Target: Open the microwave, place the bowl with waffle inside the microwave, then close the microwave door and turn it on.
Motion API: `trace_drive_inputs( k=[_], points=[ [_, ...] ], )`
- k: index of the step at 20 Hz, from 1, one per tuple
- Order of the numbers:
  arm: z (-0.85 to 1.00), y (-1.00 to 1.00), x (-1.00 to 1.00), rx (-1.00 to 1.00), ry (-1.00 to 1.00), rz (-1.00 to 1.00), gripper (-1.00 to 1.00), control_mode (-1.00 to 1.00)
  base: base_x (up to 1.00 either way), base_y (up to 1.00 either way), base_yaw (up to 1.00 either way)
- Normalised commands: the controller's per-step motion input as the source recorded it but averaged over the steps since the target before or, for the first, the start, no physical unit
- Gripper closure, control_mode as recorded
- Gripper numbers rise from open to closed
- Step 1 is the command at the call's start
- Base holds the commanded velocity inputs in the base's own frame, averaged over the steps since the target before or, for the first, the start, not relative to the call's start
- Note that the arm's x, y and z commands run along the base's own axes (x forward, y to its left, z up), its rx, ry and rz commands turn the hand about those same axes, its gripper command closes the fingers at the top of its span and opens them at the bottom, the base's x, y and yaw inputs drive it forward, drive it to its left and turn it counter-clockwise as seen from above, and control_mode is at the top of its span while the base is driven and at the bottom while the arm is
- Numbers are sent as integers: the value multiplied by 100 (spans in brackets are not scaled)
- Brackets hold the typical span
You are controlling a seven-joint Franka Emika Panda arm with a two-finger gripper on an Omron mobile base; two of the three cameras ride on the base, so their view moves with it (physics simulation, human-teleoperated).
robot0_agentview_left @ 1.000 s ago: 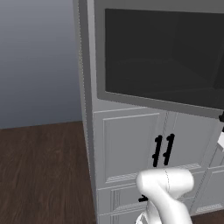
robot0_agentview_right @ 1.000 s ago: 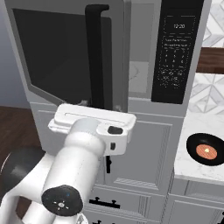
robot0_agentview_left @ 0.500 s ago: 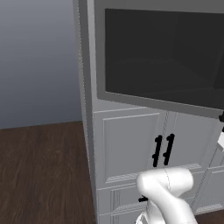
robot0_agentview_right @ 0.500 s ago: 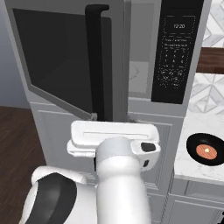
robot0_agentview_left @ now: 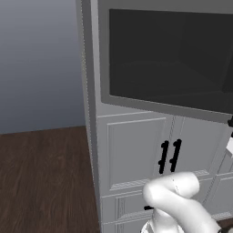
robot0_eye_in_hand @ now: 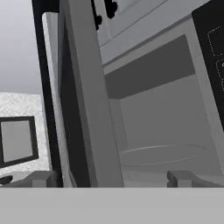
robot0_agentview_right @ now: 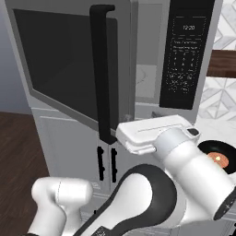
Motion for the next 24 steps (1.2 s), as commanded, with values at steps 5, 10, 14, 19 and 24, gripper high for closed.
trace_drive_inputs(
  k=[5,10,14,19,24],
  points=[
    [-18,0,57,0,0,27,-100,-100,0,0,0],
    [-5,-6,40,3,0,21,-100,-100,0,0,0],
    [-6,14,14,0,0,5,-100,-100,0,0,0],
    [-9,28,0,0,0,0,-100,-100,0,0,0],
    [-7,57,-13,0,0,0,-100,-100,0,0,0]
  ],
)
